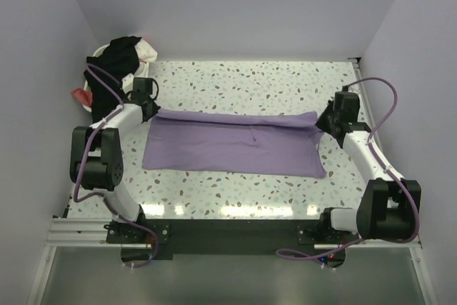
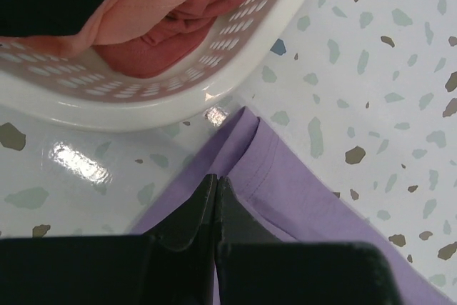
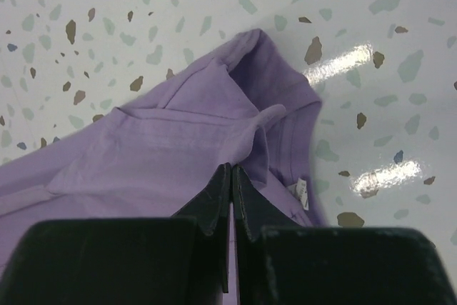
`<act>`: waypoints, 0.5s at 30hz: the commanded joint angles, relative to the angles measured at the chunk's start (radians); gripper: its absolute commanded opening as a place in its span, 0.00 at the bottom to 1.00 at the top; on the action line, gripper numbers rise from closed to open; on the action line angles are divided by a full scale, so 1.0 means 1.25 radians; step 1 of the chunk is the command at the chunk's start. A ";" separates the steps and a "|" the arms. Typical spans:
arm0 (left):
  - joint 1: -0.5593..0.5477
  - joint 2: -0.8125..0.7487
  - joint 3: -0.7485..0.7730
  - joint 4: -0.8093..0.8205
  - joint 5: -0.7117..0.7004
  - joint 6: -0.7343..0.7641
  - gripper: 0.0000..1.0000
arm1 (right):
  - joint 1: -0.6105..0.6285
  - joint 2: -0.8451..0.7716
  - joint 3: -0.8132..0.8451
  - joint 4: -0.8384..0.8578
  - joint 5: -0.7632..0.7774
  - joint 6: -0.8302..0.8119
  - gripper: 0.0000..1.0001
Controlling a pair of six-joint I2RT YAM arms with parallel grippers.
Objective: Fold and stack the t-shirts
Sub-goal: Fold the tshirt
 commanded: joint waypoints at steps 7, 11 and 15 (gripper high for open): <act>0.013 -0.083 -0.059 0.014 -0.010 -0.032 0.00 | -0.002 -0.069 -0.043 0.007 -0.017 0.013 0.00; 0.016 -0.103 -0.083 0.015 -0.004 -0.039 0.00 | -0.003 -0.085 -0.061 0.003 -0.022 0.014 0.00; 0.021 -0.120 -0.109 0.020 0.001 -0.043 0.00 | -0.002 -0.102 -0.083 -0.003 -0.027 0.020 0.00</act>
